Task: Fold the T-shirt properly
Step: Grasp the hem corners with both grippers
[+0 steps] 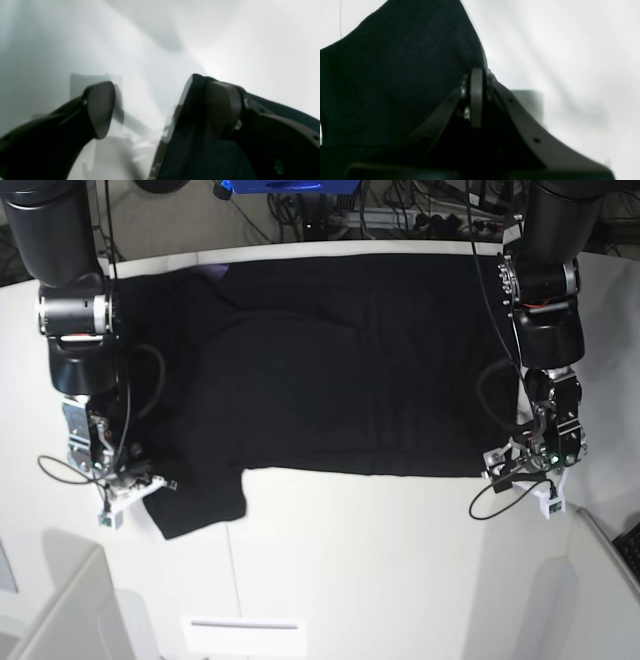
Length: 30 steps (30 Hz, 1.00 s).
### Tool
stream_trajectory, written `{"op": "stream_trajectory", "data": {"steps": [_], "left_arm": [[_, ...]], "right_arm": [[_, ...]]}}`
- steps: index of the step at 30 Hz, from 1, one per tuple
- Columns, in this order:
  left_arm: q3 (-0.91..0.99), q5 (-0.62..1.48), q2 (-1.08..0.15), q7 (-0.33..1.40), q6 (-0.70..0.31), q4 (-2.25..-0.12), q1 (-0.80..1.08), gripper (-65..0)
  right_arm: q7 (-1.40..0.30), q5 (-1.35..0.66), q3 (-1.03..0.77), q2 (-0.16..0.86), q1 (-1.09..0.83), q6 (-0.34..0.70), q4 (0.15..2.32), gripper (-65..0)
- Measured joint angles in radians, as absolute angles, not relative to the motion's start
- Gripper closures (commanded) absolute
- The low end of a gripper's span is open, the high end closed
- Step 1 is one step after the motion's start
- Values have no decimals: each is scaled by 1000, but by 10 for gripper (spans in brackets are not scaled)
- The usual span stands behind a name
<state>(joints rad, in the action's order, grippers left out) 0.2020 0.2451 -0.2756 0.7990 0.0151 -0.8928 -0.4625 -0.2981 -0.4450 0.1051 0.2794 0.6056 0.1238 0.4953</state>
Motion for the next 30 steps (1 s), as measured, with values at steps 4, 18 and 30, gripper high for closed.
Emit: {"op": "stream_trajectory", "data": {"steps": [4,18,30], "left_arm": [[208,260,-254,831,15,-955,-446,-548],[201,240,-252,839,14,-949,-448,-548],[202,240,-252,818,19,-914,-459,-237]], "right_arm": [[-299,-445,105,279,606,124,495,0],[-299,-446,105,279,606,124,495,0],[-297,-445,105,279,604,124,495,0]]}}
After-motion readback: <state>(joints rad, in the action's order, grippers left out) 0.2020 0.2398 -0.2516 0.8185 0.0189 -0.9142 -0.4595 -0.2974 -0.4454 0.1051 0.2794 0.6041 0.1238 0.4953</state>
